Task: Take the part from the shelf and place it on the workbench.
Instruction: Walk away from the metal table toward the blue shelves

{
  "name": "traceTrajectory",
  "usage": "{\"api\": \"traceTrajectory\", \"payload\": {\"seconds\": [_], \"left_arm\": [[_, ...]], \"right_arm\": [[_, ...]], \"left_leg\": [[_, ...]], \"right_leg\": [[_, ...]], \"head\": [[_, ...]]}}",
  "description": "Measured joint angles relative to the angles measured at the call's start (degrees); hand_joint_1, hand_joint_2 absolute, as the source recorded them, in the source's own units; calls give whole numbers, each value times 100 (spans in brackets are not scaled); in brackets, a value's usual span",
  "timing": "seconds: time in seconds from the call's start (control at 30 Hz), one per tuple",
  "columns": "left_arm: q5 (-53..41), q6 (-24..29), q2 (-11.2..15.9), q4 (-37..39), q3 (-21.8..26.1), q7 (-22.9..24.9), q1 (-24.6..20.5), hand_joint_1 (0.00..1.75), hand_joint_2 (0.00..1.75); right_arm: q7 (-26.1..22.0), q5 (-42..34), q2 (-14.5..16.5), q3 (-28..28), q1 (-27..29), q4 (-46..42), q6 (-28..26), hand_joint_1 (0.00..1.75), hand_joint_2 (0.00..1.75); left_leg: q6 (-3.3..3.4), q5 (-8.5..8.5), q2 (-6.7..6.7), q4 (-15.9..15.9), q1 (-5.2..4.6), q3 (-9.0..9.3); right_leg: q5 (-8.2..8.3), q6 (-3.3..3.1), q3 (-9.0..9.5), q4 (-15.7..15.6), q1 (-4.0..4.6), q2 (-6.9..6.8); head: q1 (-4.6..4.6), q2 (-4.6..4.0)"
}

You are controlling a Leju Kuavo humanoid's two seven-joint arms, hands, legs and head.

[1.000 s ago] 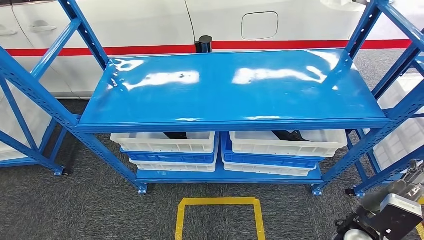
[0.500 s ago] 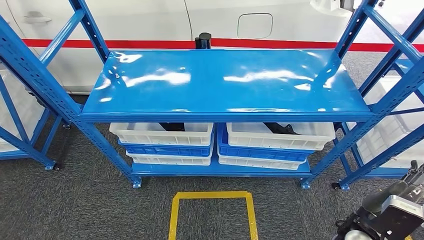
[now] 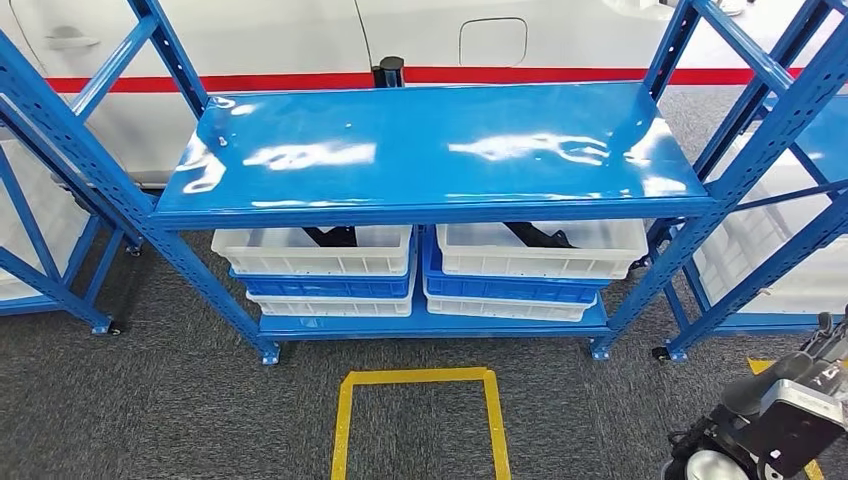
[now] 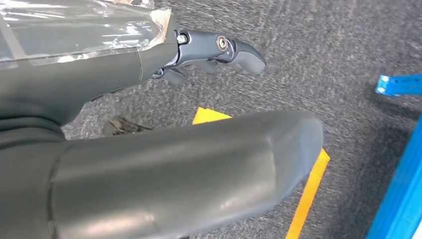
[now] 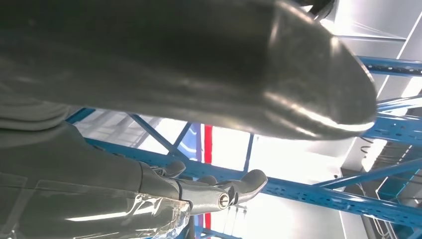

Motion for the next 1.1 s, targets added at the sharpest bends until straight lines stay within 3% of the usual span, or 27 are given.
{"api": "traceTrajectory", "payload": {"seconds": [0.03, 0.1, 0.17, 0.23, 0.3, 0.37, 0.43, 0.47, 0.5, 0.53, 0.6, 0.63, 0.7, 0.73, 0.83, 0.9, 0.97, 1.0, 1.03, 1.1], "left_arm": [[8, -10, -4, -1, 1, 0, 0, 0, 0], [14, -31, -7, -8, 2, 0, -6, 0, 0], [13, -45, -10, -19, 5, 3, -12, 0, 0], [11, -56, -15, -25, 15, 9, -6, 0, 0], [-1, -53, -21, -32, 22, 14, 3, 0, 0], [-27, -35, -25, -45, 29, 17, 13, 0, 0], [-44, -17, -28, -57, 35, 20, 30, 0, 0], [-46, -7, -31, -59, 39, 21, 40, 0, 0], [-51, 5, -35, -60, 42, 22, 48, 0, 0], [-62, 17, -40, -61, 48, 25, 54, 0, 0], [-105, 42, -50, -69, 58, 30, 64, 0, 0], [-130, 58, -56, -74, 61, 34, 66, 0, 0], [-157, 88, -69, -86, 69, 52, 73, 0, 0], [-158, 99, -78, -95, 75, 66, 78, 0, 0], [-164, 118, -99, -158, 109, 102, 94, 0, 0], [-193, 126, -110, -196, 136, 133, 99, 0, 0], [-232, 128, -115, -213, 161, 170, 108, 0, 0], [-251, 125, -116, -217, 175, 187, 114, 0, 0], [-271, 116, -116, -219, 187, 198, 118, 0, 0], [-322, 93, -116, -222, 215, 210, 121, 0, 87]], "right_arm": [[1, 3, 0, 1, 0, 1, -2, 0, 0], [4, 8, -1, 3, 0, 2, -5, 0, 0], [8, 10, -2, 6, -6, 1, -6, 0, 0], [11, 10, -3, 14, -13, 2, -6, 0, 0], [13, 8, -10, 21, -8, 3, -6, 0, 0], [14, 2, -27, 26, 0, 6, -6, 0, 0], [15, -8, -40, 30, 2, 18, -6, 0, 0], [15, -14, -44, 30, 4, 26, -6, 0, 0], [16, -18, -46, 30, 6, 35, -6, 0, 0], [16, -21, -46, 30, 7, 43, -6, 0, 0], [20, -24, -46, 30, 3, 51, -6, 0, 0], [26, -23, -48, 31, -2, 53, -4, 0, 0], [48, -23, -49, 32, -5, 60, 8, 0, 0], [65, -23, -50, 32, -3, 71, 19, 0, 0], [135, -38, -47, 29, -4, 157, 31, 0, 0], [202, -80, -39, 1, -3, 282, 12, 0, 0], [262, -144, -23, -79, 9, 469, -1, 0, 0], [288, -175, -13, -139, 16, 576, -2, 0, 0], [319, -206, 1, -213, 23, 690, 1, 0, 0], [390, -255, 36, -402, 29, 943, 27, 0, 0]], "left_leg": [[-7, 114, 0, -158, 26, 159], [1, 369, -14, -917, 60, 693], [27, 464, -44, -1489, 35, 1053], [87, 481, -54, -1599, -30, 1049], [192, 562, -32, -1668, -47, 986], [299, 674, -1, -1725, -53, 929], [368, 747, 31, -1725, -98, 838], [389, 779, 45, -1722, -121, 793], [398, 807, 57, -1717, -141, 754], [404, 829, 62, -1713, -158, 728], [401, 854, 69, -1703, -182, 720], [393, 861, 72, -1693, -197, 716], [363, 882, 75, -1670, -220, 709], [344, 895, 76, -1661, -228, 701], [235, 769, 30, -1499, -214, 624], [127, 431, -17, -953, -155, 377], [33, 138, -26, -240, -57, 58], [-15, 131, -25, -62, -1, -19], [-62, 240, -24, -102, 53, 9], [-161, 640, -24, -728, 161, 322]], "right_leg": [[41, 16, -47, 0, -4, 2], [110, 71, -108, -2, -15, 8], [183, 153, -131, -17, -17, 8], [256, 247, -143, -55, -26, 3], [261, 310, -192, -37, -33, -2], [-15, 259, -346, 297, -13, -8], [-454, 167, -580, 996, 15, -9], [-588, 154, -652, 1301, 30, -9], [-631, 164, -638, 1439, 47, -9], [-584, 187, -501, 1339, 65, -10], [-380, 208, 26, 604, 103, -19], [-297, 192, 292, 207, 130, -28], [-237, 138, 550, -220, 172, -44], [-229, 124, 559, -250, 183, -46], [-185, 46, 548, -306, 70, -45], [-157, -10, 526, -322, 24, -55], [-138, -19, 492, -319, 4, -60], [-130, -13, 481, -316, -13, -59], [-125, -2, 479, -314, -37, -58], [-129, 46, 494, -308, -94, -52]], "head": [[-1, 0], [-1, 0], [10, 0], [10, 0], [3, 0], [27, 0], [49, 0], [49, 0], [49, 0], [48, 0], [50, 0], [48, 0], [45, 0], [42, 0], [37, 0], [34, 0], [36, 0], [35, 0], [34, 0], [32, 0]]}}
